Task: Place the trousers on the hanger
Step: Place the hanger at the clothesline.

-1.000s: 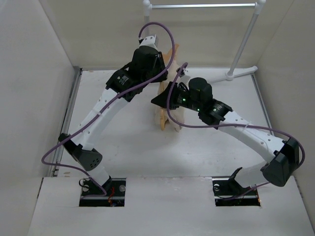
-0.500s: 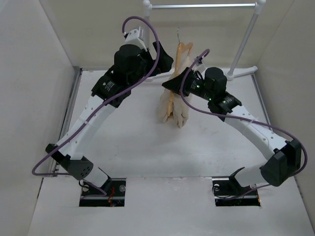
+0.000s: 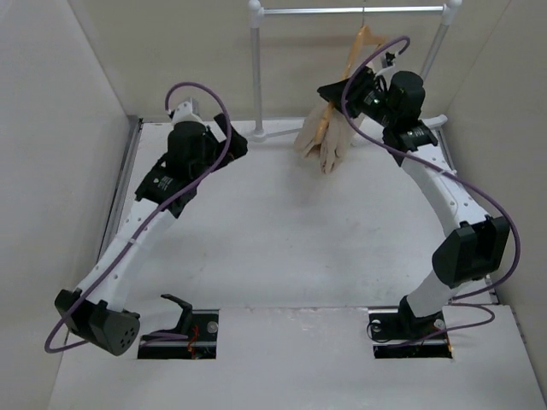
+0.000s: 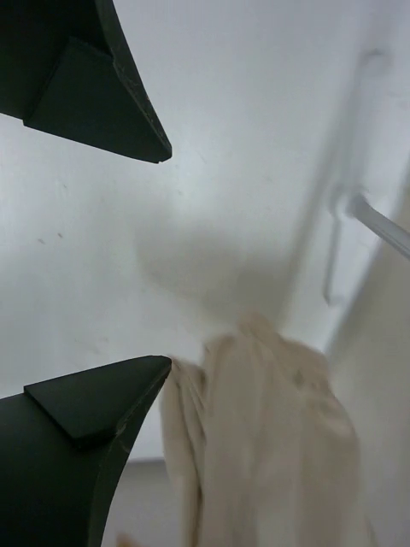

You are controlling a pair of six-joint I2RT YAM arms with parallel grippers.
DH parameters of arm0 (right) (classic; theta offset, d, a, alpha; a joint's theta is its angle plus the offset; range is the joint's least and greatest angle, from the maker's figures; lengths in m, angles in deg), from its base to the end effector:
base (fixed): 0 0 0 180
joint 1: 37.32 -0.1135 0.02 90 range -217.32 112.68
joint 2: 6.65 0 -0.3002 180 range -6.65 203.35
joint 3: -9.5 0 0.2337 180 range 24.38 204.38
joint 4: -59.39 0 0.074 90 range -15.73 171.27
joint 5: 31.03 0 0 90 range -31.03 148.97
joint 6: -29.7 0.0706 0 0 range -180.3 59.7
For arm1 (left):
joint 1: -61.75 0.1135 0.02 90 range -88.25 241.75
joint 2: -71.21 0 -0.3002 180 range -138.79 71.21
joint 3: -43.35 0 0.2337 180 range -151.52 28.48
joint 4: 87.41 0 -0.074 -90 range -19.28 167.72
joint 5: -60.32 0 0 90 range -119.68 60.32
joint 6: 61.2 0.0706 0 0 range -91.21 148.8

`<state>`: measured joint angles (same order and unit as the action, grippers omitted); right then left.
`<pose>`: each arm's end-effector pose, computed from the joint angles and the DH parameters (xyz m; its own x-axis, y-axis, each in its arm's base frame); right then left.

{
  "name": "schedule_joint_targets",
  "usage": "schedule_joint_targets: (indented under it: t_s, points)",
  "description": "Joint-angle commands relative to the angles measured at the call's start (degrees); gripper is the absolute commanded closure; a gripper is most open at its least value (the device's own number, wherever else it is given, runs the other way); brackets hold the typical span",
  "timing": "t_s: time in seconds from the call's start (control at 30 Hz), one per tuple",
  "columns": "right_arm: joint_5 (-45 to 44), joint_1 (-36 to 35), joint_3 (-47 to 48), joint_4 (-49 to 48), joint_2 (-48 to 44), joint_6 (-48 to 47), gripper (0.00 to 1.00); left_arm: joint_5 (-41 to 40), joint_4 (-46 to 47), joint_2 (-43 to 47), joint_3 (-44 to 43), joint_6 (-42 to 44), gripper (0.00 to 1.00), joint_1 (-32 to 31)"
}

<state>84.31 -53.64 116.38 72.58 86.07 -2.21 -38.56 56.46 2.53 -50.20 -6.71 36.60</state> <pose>0.3741 0.1410 0.4729 -0.5556 0.6367 -0.5347 -0.3651 0.3909 0.8449 0.2435 -0.1023 0.4634 -0.3082 -0.4893 -0.8159 0.1276 0.8286 -0.5451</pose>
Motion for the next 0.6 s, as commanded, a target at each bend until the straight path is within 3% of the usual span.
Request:
schedule_joint_targets:
  t_s: [0.0, 0.27, 0.57]
  points:
    - [1.46, 2.91, 6.95, -6.22, 1.04, -1.48, 0.95, -0.08, -0.63, 0.74, 6.76, -1.41, 0.0, 0.93]
    - [2.25, 8.54, 13.28, -3.94, 6.93, -1.04, 0.95, 0.09, 3.32, 2.15, 19.43, -2.28, 0.0, 1.9]
    - [2.61, 10.91, 13.03, -2.09, 9.4, -1.13, 0.94, 0.36, 5.17, 0.48, 21.63, -3.43, 0.0, 0.85]
